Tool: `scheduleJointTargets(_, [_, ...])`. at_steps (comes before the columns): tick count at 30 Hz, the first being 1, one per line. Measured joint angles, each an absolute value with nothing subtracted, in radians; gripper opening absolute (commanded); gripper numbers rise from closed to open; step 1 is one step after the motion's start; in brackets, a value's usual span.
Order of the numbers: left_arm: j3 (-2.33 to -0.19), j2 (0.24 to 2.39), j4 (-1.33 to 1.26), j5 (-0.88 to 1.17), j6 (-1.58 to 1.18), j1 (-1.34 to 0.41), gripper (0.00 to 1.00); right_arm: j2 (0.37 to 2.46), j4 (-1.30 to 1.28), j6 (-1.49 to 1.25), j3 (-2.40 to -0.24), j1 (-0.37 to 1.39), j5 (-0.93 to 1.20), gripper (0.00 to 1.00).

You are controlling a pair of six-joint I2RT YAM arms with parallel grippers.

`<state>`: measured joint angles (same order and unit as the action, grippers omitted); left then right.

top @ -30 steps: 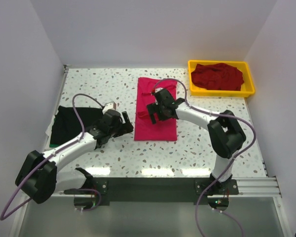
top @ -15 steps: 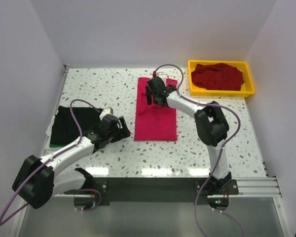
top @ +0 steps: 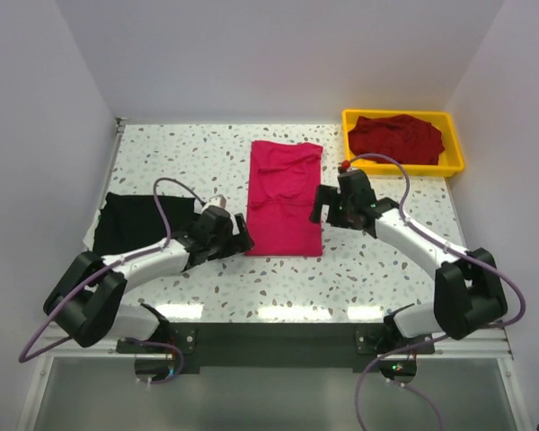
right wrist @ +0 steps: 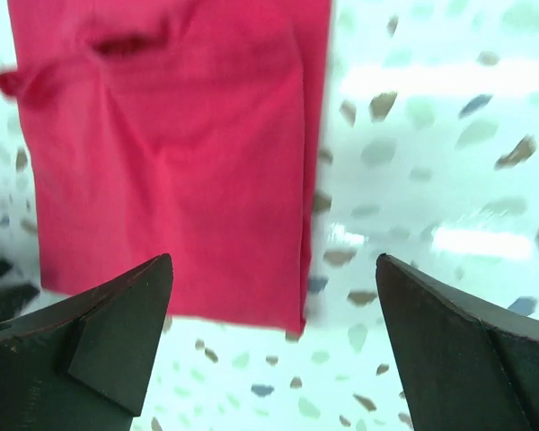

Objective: Fold and stack the t-shirts
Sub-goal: Fold the tshirt

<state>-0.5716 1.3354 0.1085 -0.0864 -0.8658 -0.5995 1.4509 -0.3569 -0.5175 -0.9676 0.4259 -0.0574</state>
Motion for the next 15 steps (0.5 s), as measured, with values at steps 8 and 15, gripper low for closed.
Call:
scheduleJointTargets(8, [-0.621, 1.442, 0.015, -0.054, -0.855, -0.651, 0.65, 1.379, -0.327, -0.593, -0.720, 0.438, 0.202, 0.88])
scheduleJointTargets(15, [-0.625, 1.472, 0.006, -0.056, -0.854, -0.670, 0.47, 1.421, -0.247, -0.633, -0.673, 0.438, 0.299, 0.69])
